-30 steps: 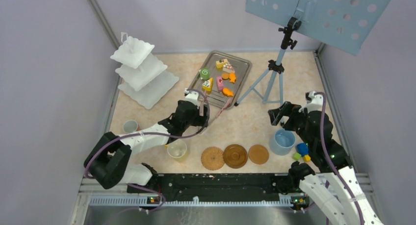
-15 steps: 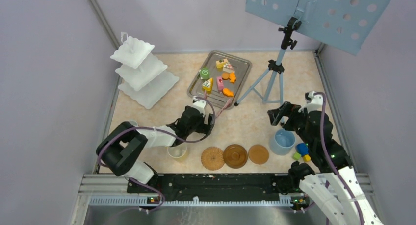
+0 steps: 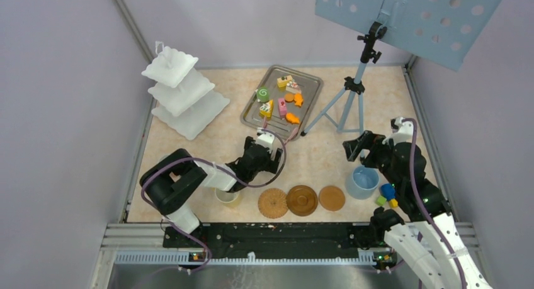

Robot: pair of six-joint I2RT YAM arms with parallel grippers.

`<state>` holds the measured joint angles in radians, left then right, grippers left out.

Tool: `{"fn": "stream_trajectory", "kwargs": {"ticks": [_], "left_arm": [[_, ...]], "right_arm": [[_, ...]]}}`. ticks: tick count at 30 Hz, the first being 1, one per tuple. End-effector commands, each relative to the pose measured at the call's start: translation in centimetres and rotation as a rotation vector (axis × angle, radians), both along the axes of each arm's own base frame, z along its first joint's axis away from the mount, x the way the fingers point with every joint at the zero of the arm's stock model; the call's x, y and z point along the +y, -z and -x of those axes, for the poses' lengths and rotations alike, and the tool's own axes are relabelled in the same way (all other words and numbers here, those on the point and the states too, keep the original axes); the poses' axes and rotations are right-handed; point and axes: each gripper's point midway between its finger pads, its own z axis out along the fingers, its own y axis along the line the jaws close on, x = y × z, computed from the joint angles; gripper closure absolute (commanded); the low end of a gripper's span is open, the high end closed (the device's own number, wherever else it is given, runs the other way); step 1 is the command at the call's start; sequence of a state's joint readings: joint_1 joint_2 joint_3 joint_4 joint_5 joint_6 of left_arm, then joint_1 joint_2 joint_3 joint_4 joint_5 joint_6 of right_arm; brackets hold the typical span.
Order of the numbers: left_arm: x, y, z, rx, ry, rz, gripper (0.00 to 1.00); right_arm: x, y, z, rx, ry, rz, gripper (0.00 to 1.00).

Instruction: Serve the afternoon tea

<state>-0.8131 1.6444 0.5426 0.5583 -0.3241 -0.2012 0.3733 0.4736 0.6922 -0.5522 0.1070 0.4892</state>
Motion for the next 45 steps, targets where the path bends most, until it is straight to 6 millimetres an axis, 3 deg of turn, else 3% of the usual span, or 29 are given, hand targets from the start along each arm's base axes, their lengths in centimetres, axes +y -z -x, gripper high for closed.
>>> {"fn": "stream_trajectory", "kwargs": {"ticks": [1, 7, 11, 18, 26, 37, 40, 45], "left_arm": [[0.8, -0.1, -0.9, -0.073, -0.052, -0.018, 0.04], [1.0, 0.9, -0.9, -0.073, -0.060, -0.026, 0.10], [1.0, 0.0, -0.7, -0.100, -0.053, -0.013, 0.19], [1.4, -3.4, -1.0, -0.140, -0.084, 0.009, 0.32], [0.8, -6.2, -0.6, -0.055, -0.089, 0.010, 0.38], [1.2, -14.2, 1.2, 0.114, -0.082, -0.022, 0.44], [1.3, -16.8, 0.7, 0.115, -0.081, -0.024, 0.45], [1.8, -18.3, -1.2, 0.166, -0.071, -0.013, 0.45]], "right_arm": [[0.4, -1.0, -0.3, -0.047, -0.019, -0.003, 0.02], [0.3, -1.2, -0.2, -0.055, -0.015, -0.005, 0.02], [0.3, -1.2, -0.2, -0.056, -0.016, -0.005, 0.02], [0.2, -1.3, -0.2, -0.061, -0.011, -0.003, 0.02], [0.1, -1.4, -0.3, -0.063, -0.009, -0.001, 0.02], [0.4, -1.6, -0.2, -0.069, -0.030, -0.004, 0.02], [0.5, -1.5, -0.2, -0.071, -0.036, -0.001, 0.02], [0.7, -1.7, -0.1, -0.077, -0.045, -0.005, 0.02]]}}
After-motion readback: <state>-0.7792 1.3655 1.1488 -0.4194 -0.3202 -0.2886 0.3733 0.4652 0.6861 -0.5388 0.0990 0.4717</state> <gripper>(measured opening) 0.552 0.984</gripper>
